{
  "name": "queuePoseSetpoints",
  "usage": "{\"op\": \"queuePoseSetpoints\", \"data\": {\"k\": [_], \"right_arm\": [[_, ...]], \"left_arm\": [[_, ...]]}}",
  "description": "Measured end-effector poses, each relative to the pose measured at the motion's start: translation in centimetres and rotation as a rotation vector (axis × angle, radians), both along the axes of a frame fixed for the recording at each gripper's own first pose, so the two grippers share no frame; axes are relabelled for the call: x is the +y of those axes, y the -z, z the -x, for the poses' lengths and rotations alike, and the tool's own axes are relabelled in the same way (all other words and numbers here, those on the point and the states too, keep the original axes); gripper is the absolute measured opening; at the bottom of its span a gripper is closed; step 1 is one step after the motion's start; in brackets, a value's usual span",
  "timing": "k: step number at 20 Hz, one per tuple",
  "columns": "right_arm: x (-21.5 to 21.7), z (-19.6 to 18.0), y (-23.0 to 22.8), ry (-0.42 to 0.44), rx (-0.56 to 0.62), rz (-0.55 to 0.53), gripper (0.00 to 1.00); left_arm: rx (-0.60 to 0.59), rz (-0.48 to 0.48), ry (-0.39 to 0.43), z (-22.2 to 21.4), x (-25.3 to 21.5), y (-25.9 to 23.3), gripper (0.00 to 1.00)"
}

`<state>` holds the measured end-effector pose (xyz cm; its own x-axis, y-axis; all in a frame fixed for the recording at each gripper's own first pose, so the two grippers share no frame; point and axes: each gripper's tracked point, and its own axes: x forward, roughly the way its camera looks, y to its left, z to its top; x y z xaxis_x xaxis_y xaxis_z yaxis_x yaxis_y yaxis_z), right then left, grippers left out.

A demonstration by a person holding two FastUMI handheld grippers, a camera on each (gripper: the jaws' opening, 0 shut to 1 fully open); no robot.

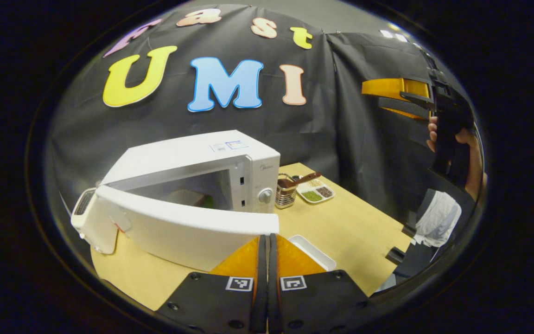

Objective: Open the microwave oven with the left hand, put the food in, and close the microwave oven.

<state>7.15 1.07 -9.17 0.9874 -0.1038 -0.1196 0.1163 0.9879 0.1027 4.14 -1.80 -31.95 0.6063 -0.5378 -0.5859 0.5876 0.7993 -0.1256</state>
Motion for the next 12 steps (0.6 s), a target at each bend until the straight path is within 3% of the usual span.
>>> {"op": "queuePoseSetpoints", "data": {"k": [12], "right_arm": [[-3.0, -0.1, 0.3, 0.057, 0.017, 0.013, 0.95]], "left_arm": [[-0.01, 0.032, -0.002, -5.6, -3.4, 1.3, 0.07]]}}
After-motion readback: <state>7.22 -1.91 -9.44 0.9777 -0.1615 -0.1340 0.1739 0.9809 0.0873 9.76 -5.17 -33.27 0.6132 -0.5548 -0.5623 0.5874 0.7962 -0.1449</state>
